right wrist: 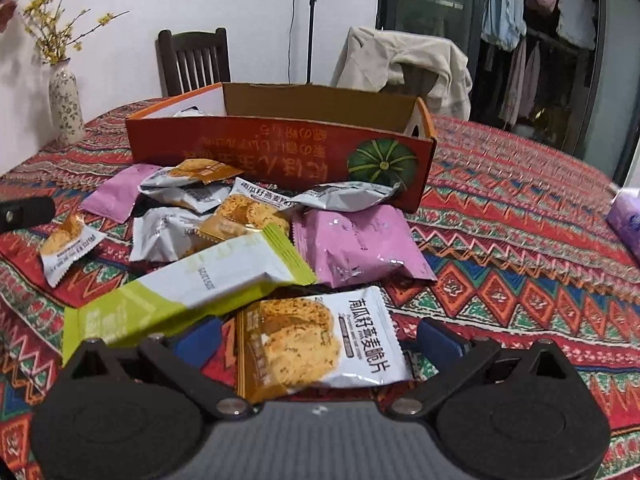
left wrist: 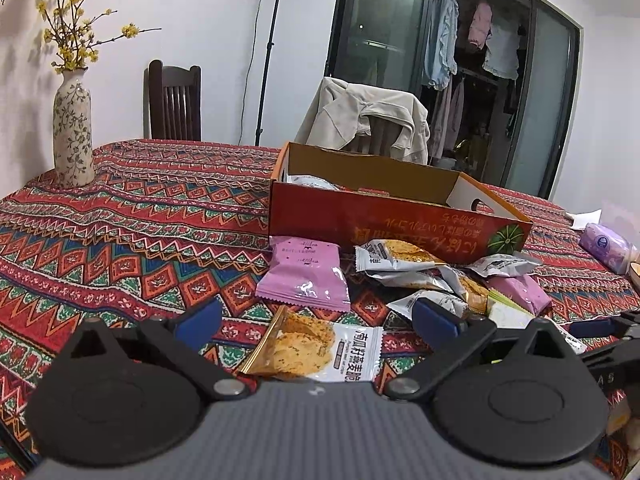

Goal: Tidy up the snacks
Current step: 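Move both grippers back down to the snack pile, then grasp the orange cracker packet with the right gripper, then grasp a silver wrapped packet with the left gripper, then carry the silver packet and orange cracker packet over the box with both grippers, then open both grippers to drop the packets into the box, then move both grippers back to the snack pile, then grasp the yellow-green snack bar with the right gripper, then carry the yellow-green bar toward the box while the left gripper reaches toward the pile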

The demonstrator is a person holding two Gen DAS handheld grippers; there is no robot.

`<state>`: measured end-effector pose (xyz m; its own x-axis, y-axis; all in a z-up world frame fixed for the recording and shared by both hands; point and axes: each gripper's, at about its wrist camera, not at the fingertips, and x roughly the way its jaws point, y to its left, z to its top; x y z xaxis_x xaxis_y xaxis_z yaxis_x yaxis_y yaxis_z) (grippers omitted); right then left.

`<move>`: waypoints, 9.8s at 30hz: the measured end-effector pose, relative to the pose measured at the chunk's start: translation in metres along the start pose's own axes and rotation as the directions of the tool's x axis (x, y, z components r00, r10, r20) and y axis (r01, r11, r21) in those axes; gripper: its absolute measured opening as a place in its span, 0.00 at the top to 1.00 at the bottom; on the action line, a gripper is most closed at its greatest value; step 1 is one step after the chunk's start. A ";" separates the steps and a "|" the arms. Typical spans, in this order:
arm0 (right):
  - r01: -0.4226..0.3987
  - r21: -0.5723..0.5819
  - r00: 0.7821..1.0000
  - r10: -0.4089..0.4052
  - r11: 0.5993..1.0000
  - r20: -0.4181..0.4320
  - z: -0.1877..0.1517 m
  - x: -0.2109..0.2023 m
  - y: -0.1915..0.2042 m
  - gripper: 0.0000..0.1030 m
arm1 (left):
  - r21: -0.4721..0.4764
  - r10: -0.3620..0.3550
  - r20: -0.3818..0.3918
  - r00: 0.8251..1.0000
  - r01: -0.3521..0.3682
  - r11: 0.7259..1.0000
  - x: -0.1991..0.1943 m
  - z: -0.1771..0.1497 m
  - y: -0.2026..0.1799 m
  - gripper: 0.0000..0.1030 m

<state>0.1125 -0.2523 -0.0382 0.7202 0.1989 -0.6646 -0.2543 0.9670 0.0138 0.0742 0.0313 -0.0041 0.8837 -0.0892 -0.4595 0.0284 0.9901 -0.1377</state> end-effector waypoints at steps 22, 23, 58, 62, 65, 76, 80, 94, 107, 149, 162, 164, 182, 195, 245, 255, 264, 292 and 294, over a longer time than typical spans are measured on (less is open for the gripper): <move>-0.055 0.003 0.994 0.055 0.998 0.098 -0.017 -0.026 0.005 0.53 | -0.029 0.003 -0.008 1.000 -0.003 1.000 -0.004 0.000 0.006 0.00; -0.055 0.013 0.993 0.053 0.998 0.107 -0.018 -0.027 0.004 0.55 | -0.030 0.005 -0.009 1.000 -0.005 1.000 -0.004 0.000 0.006 0.00; -0.033 0.094 0.970 0.010 0.995 0.243 -0.020 -0.055 -0.019 0.58 | 0.096 0.128 -0.245 0.961 -0.108 0.990 0.052 -0.002 -0.012 0.04; -0.039 0.094 0.971 0.015 0.995 0.240 -0.020 -0.053 -0.017 0.58 | 0.102 0.132 -0.222 0.966 -0.111 0.989 0.048 -0.003 -0.013 0.19; -0.038 0.090 0.971 0.016 0.995 0.239 -0.021 -0.054 -0.016 0.58 | 0.104 0.138 -0.211 0.968 -0.118 0.988 0.046 -0.003 -0.013 0.23; -0.034 0.084 0.969 0.012 0.996 0.248 -0.019 -0.058 -0.014 0.58 | 0.080 0.115 -0.184 0.976 -0.102 0.992 0.035 -0.001 -0.007 0.76; -0.034 0.080 0.968 0.013 0.996 0.251 -0.018 -0.060 -0.012 0.58 | 0.075 0.112 -0.175 0.978 -0.100 0.992 0.032 -0.001 -0.006 0.78; -0.033 0.077 0.962 0.011 0.996 0.273 -0.019 -0.071 -0.008 0.58 | 0.066 0.083 -0.058 0.995 -0.079 0.995 0.002 0.012 -0.007 0.88; -0.024 0.053 0.935 0.003 0.998 0.356 0.016 -0.076 -0.004 0.58 | 0.083 0.042 0.069 0.997 -0.047 0.995 -0.002 0.052 -0.024 0.88; -0.024 0.128 0.930 -0.025 0.992 0.367 0.159 0.082 -0.040 0.26 | 0.023 0.086 0.116 0.990 -0.089 0.996 0.170 0.132 -0.044 0.58; 0.028 0.121 0.927 -0.071 0.992 0.369 0.152 0.077 -0.034 0.00 | -0.032 0.125 0.172 0.977 -0.122 0.992 0.158 0.132 -0.037 0.00; 0.027 0.120 0.925 -0.070 0.992 0.374 0.152 0.075 -0.033 0.00 | -0.032 0.125 0.171 0.977 -0.121 0.992 0.158 0.133 -0.036 0.00; 0.045 0.099 0.908 -0.082 0.994 0.412 0.157 0.001 -0.022 0.00 | -0.026 0.094 0.239 0.966 -0.090 0.996 0.083 0.153 -0.046 0.00; 0.057 0.047 0.931 -0.070 0.997 0.357 0.098 -0.038 0.009 0.00 | 0.014 0.083 0.173 0.981 -0.086 0.996 0.029 0.105 -0.026 0.00; -0.004 -0.025 0.998 0.005 1.000 0.066 -0.012 -0.023 0.042 0.64 | -0.011 0.122 -0.057 0.991 -0.123 0.992 0.002 0.004 -0.008 0.00; 0.013 0.013 0.981 -0.016 1.000 0.191 -0.005 -0.043 0.025 0.66 | 0.002 0.126 -0.058 0.990 -0.126 0.992 0.007 0.008 -0.012 0.00; 0.002 0.038 0.958 -0.013 0.999 0.286 0.023 -0.047 0.003 0.66 | 0.040 0.111 -0.058 0.992 -0.108 0.993 0.022 0.017 -0.031 0.00; -0.101 0.208 0.929 0.017 0.973 0.370 0.040 -0.003 -0.050 0.66 | 0.088 0.123 -0.182 0.976 -0.108 0.990 0.129 0.056 -0.089 0.00; -0.099 0.206 0.930 0.016 0.973 0.368 0.040 -0.003 -0.049 0.66 | 0.093 0.131 -0.201 0.971 -0.115 0.989 0.138 0.052 -0.089 0.00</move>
<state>0.1485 -0.2942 -0.0073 0.9031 0.2589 -0.3427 -0.1853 0.9546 0.2331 0.2176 -0.0640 -0.0097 0.7677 0.0217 -0.6404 -0.0296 0.9996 -0.0016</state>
